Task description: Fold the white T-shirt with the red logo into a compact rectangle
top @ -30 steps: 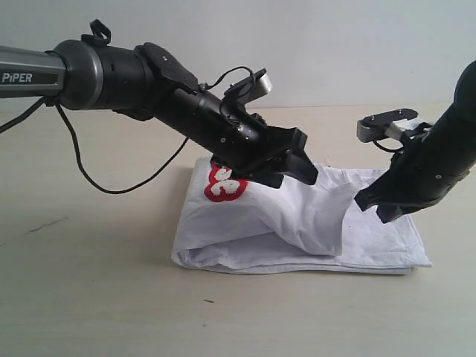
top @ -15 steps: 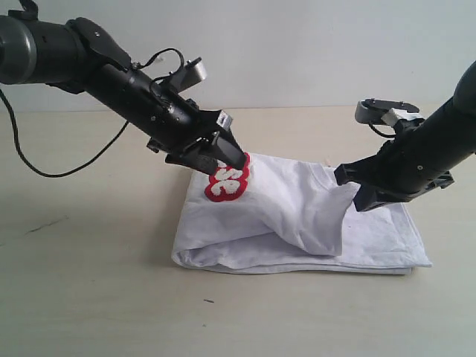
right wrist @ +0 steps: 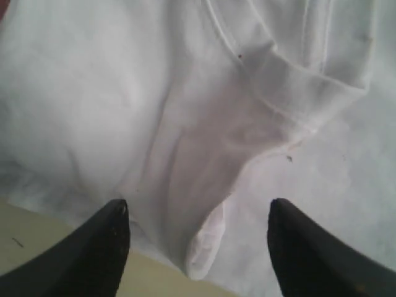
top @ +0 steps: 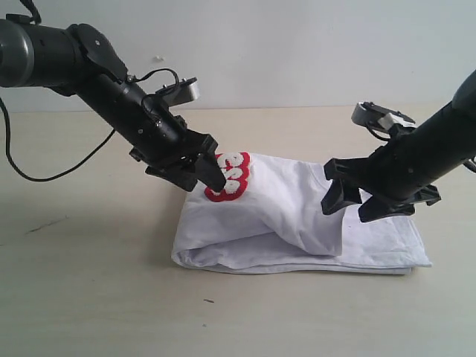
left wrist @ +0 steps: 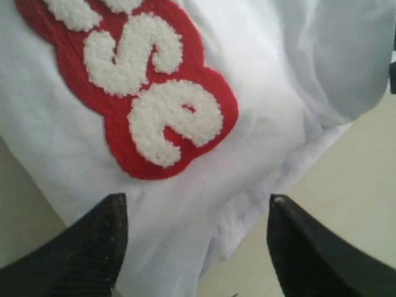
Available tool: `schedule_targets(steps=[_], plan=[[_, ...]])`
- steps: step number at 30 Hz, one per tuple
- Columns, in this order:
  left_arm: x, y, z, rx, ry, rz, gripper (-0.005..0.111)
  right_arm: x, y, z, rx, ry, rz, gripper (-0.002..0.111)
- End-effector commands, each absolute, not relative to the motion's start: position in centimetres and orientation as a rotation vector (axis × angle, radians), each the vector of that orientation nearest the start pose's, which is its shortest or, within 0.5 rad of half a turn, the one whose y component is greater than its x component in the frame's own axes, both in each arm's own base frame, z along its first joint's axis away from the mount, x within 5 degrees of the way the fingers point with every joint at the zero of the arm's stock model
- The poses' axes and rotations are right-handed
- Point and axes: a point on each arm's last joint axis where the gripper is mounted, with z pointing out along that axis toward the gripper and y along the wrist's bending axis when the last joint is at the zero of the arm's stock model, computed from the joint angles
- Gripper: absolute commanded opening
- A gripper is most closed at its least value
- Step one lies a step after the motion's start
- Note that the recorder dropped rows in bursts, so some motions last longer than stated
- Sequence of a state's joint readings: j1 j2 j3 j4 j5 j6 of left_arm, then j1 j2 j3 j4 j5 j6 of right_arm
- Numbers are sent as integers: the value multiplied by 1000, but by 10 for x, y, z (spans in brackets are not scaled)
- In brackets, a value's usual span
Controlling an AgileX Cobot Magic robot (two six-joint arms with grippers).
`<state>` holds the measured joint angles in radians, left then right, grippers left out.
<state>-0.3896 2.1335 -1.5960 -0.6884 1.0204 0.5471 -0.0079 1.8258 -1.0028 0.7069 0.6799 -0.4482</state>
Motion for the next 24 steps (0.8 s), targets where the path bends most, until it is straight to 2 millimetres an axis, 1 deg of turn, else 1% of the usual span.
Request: schedule_targets(steps=[1, 3, 7, 11, 13, 16, 18, 19, 20, 22, 24], plan=[[383, -210, 181, 832, 2740, -875, 63, 337, 41, 145, 144, 2779, 677, 63], [383, -210, 182, 830, 2739, -879, 63, 340, 43, 140, 161, 2770, 700, 63], [383, -210, 182, 828, 2737, -877, 63, 343, 43, 122, 184, 2792, 671, 63], [384, -210, 182, 827, 2736, -876, 63, 346, 41, 113, 193, 2787, 638, 58], [383, -210, 182, 832, 2741, -881, 63, 348, 41, 113, 192, 2764, 649, 52], [377, -209, 183, 872, 2782, -921, 63, 350, 44, 115, 146, 2726, 684, 35], [372, -210, 189, 885, 2794, -968, 57, 351, 46, 113, 132, 2715, 712, 22], [368, -212, 193, 886, 2792, -1010, 53, 351, 46, 111, 127, 2722, 711, 18], [363, -214, 196, 895, 2796, -1052, 49, 351, 46, 108, 107, 2727, 710, 11], [357, -218, 200, 917, 2798, -1086, 47, 351, 46, 101, 75, 2742, 709, 1], [350, -221, 200, 943, 2811, -1097, 47, 350, 47, 99, 14, 2746, 708, 0]])
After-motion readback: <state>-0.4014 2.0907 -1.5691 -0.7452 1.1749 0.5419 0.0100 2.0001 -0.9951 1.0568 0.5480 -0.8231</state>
